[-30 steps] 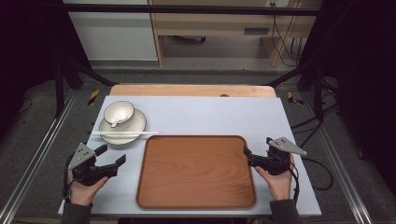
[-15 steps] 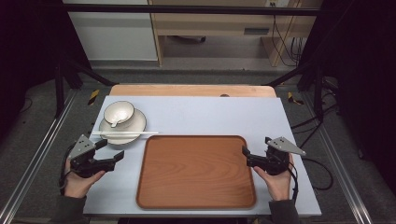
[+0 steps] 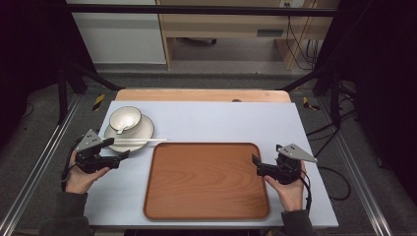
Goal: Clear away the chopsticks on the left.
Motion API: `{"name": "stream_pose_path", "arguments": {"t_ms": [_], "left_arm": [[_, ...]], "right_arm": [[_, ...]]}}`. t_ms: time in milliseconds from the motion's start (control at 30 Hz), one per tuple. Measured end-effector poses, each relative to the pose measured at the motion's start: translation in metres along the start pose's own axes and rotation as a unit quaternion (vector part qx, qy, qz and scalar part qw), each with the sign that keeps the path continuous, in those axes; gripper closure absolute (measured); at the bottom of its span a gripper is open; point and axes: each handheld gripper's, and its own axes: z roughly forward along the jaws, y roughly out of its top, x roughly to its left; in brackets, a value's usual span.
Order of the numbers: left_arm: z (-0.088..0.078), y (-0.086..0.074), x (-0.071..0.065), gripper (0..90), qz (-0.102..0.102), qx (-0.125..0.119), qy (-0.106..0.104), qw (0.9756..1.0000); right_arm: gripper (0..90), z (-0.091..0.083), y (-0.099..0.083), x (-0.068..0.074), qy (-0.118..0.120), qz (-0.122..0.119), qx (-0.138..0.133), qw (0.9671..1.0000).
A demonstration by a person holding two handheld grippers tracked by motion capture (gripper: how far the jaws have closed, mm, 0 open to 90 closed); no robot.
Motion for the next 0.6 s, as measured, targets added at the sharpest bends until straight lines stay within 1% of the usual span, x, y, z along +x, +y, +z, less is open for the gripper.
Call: {"name": "stream_pose_path", "arguments": {"t_ms": [33, 67, 100, 200, 233, 267, 300, 333, 400, 433, 500, 600], "left_arm": [[0.005, -0.003, 0.004, 23.1, 0.006, 0.018, 0.009, 0.9998], [0.005, -0.003, 0.004, 23.8, 0.006, 0.018, 0.009, 0.9998], [0.009, -0.005, 0.006, 24.4, 0.01, 0.03, 0.014, 0.9994], [0.012, -0.006, 0.01, 27.0, 0.012, 0.031, 0.014, 0.9993], [0.015, -0.006, 0.013, 27.0, 0.009, 0.032, 0.016, 0.9993], [0.017, -0.006, 0.015, 28.8, 0.007, 0.033, 0.019, 0.9993], [0.022, -0.007, 0.021, 30.5, 0.003, 0.038, 0.023, 0.999], [0.025, -0.009, 0.023, 31.9, 0.002, 0.044, 0.027, 0.9986], [0.028, -0.01, 0.025, 32.8, 0.002, 0.049, 0.03, 0.9983], [0.031, -0.011, 0.026, 33.6, 0.005, 0.055, 0.03, 0.998], [0.035, -0.013, 0.029, 36.2, 0.01, 0.056, 0.03, 0.998], [0.04, -0.013, 0.033, 38.8, 0.01, 0.059, 0.031, 0.9977]], "right_arm": [[7.1, 0.0, 0.0, 0.001, 0.001, 0.0, 0.001, 1.0], [7.1, 0.0, 0.0, 0.001, 0.001, -0.003, 0.001, 1.0], [7.2, 0.001, 0.0, 0.001, 0.001, -0.002, 0.0, 1.0], [7.3, 0.001, 0.0, 0.001, 0.002, -0.002, 0.002, 1.0], [7.3, 0.002, -0.001, 0.001, 0.002, -0.001, 0.003, 1.0], [7.3, 0.002, -0.001, 0.001, 0.002, -0.003, 0.004, 1.0], [7.3, 0.002, -0.001, 0.001, 0.002, -0.004, 0.004, 1.0], [7.3, 0.002, -0.001, 0.002, 0.003, -0.003, 0.004, 1.0], [7.3, 0.002, -0.001, 0.002, 0.003, -0.003, 0.003, 1.0], [7.3, 0.002, -0.001, 0.001, 0.002, -0.004, 0.004, 1.0], [7.3, 0.003, -0.001, 0.001, 0.002, -0.002, 0.006, 1.0], [7.3, 0.003, -0.002, 0.001, 0.002, -0.004, 0.006, 1.0]]}}
